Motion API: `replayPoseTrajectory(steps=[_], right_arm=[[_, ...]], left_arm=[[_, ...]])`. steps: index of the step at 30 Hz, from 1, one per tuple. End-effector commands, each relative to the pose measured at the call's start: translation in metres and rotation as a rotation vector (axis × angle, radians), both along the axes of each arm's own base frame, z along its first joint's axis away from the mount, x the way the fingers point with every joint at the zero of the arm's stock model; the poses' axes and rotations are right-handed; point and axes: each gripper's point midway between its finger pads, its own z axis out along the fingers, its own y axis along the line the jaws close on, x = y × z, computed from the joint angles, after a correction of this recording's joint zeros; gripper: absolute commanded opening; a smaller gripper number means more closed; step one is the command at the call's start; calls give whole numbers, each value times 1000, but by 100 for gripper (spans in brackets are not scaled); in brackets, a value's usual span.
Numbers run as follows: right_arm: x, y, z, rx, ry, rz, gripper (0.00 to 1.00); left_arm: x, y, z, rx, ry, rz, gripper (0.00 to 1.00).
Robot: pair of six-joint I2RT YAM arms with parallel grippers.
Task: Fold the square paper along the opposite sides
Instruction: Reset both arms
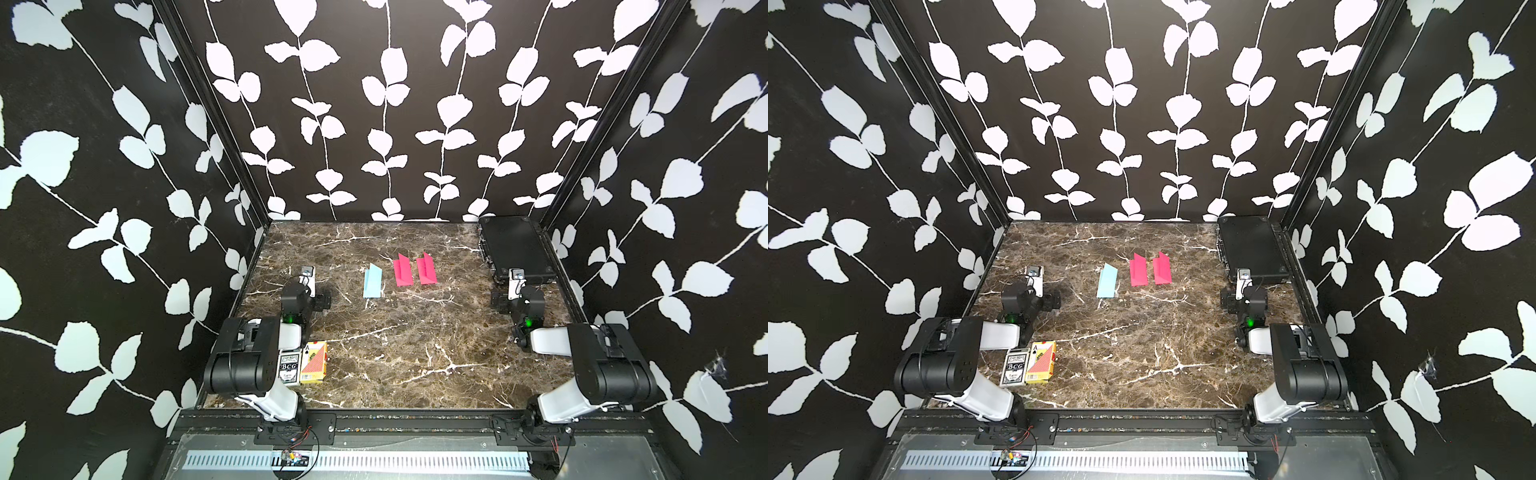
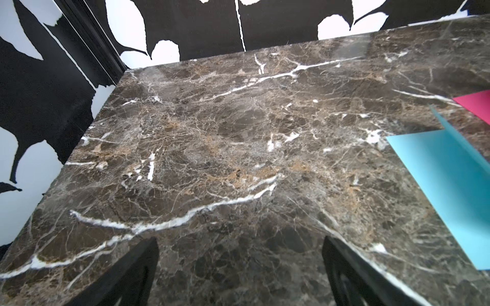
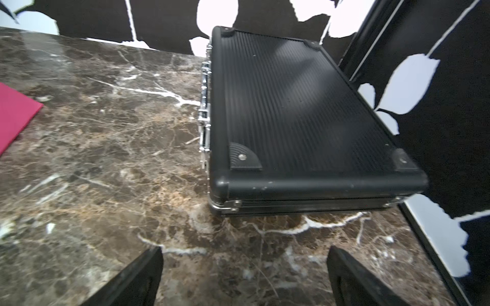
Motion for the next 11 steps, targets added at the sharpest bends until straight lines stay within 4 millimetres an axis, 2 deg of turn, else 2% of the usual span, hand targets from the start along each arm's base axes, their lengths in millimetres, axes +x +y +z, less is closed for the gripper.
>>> replayPoseTrajectory(steps=[1,11], right_arm=[[6,4,11,38,-24,19,99],[5,4,12,38,-30,17,99]], left_arm=[[3,-2,15,-1,-54,-2,99],[2,-2,15,0,-46,0,99]])
